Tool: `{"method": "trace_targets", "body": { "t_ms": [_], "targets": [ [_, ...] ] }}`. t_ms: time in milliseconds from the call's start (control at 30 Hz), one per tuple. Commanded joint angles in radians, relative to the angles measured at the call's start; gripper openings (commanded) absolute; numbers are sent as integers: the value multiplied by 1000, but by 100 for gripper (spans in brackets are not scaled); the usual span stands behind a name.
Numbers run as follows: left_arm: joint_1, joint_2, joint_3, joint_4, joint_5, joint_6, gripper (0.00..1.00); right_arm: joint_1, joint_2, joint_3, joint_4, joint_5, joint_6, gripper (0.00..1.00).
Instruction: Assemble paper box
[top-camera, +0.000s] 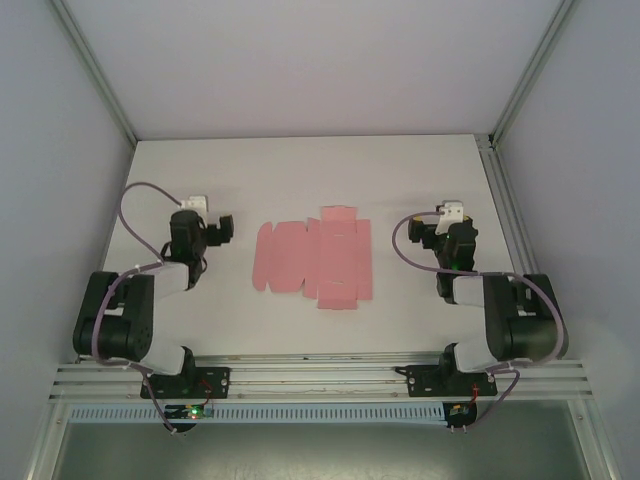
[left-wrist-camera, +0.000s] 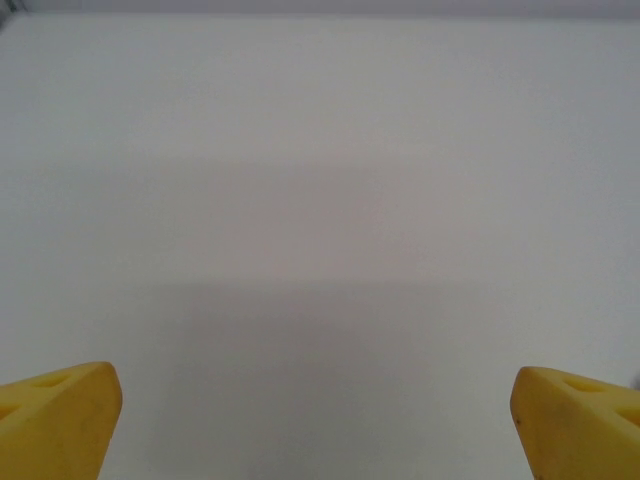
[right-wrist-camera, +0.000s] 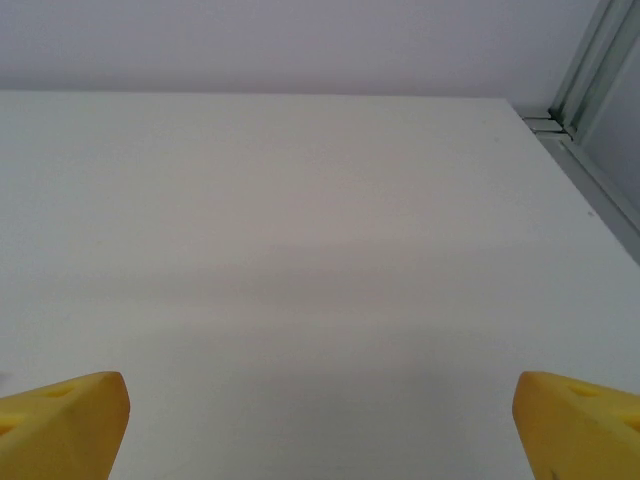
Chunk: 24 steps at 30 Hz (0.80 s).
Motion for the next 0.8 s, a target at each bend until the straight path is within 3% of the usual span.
{"method": "trace_targets", "body": {
  "t_ms": [0,100,200,300,367,467,600,767],
  "targets": [
    [19,-89,111,-305,-5,-91,100,53,-87,152,-337,85,43,98],
    [17,-131,146,-437,106,-212,100,127,-78,322,-680,126,129,93],
    [7,-171,148,-502,246,-319,100,182,-20,464,-951,47,264,87],
    [-4,-187,145,-564,292,-421,100,220,75,523,-986,-142,364,76],
    [-12,-170,159,-614,336,-442,100,268,151,554,-970,-242,400,73],
    [-33,-111,203,-702,368,-453,100,357,267,635,-988,-318,391,66],
    [-48,-26,241,-753,446,-431,100,399,386,710,-1031,-287,415,61],
    [-56,53,243,-698,620,-439,100,393,459,715,-1064,-202,430,59]
  ]
}}
